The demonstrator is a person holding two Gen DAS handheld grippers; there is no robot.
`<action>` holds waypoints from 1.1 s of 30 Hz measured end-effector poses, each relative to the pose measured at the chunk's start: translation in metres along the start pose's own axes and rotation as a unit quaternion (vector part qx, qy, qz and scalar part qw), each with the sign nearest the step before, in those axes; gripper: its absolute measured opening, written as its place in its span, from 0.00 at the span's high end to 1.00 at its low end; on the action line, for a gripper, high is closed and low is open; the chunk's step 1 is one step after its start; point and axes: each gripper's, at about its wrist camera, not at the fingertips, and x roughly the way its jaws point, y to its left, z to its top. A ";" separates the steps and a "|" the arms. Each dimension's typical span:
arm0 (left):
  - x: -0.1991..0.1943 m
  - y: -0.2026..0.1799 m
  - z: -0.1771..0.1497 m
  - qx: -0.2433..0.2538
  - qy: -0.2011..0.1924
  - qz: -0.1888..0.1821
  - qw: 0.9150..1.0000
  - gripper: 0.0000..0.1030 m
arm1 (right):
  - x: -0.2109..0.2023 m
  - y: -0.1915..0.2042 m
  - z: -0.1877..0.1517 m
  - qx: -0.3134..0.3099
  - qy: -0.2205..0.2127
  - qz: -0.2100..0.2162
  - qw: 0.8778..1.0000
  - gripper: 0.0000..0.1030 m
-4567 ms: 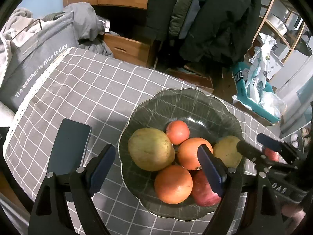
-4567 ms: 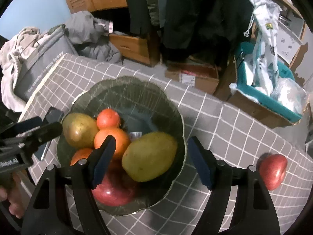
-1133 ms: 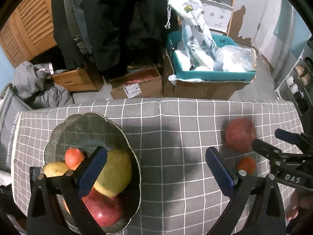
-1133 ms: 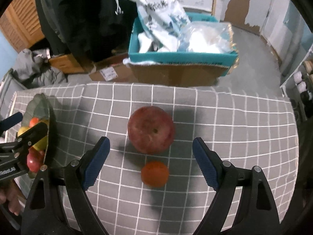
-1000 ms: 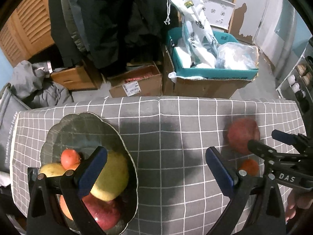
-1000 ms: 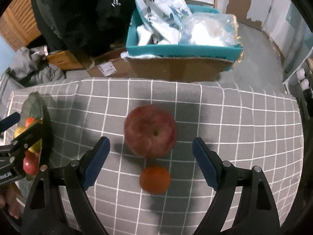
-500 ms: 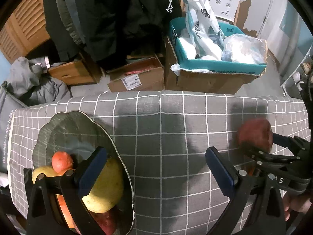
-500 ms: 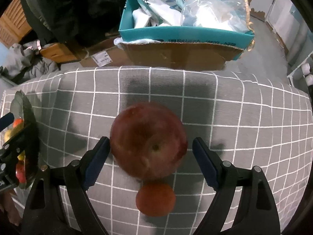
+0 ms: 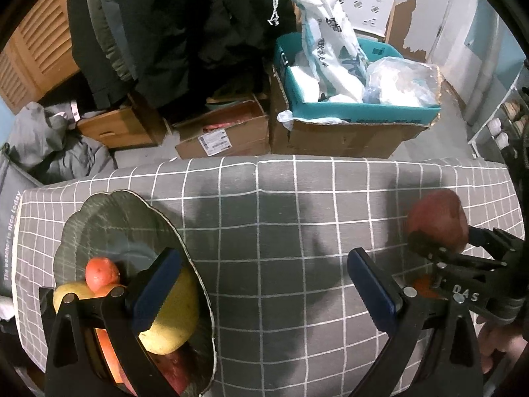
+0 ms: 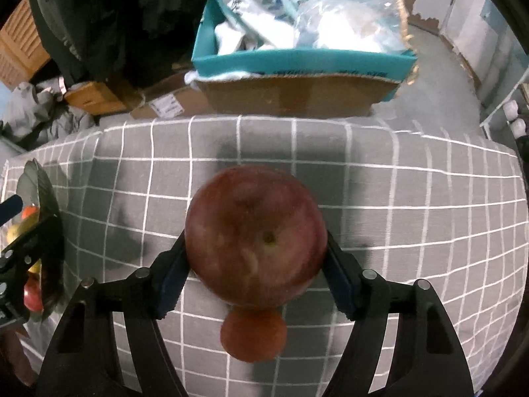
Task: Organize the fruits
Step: 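Grasp the red apple with the right tool while the left tool grasps the small tangerine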
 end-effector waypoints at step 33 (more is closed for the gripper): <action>0.013 -0.132 -0.044 0.101 0.046 -0.087 0.990 0.02 | -0.062 -0.120 -0.082 0.081 -0.032 -0.046 0.995 0.28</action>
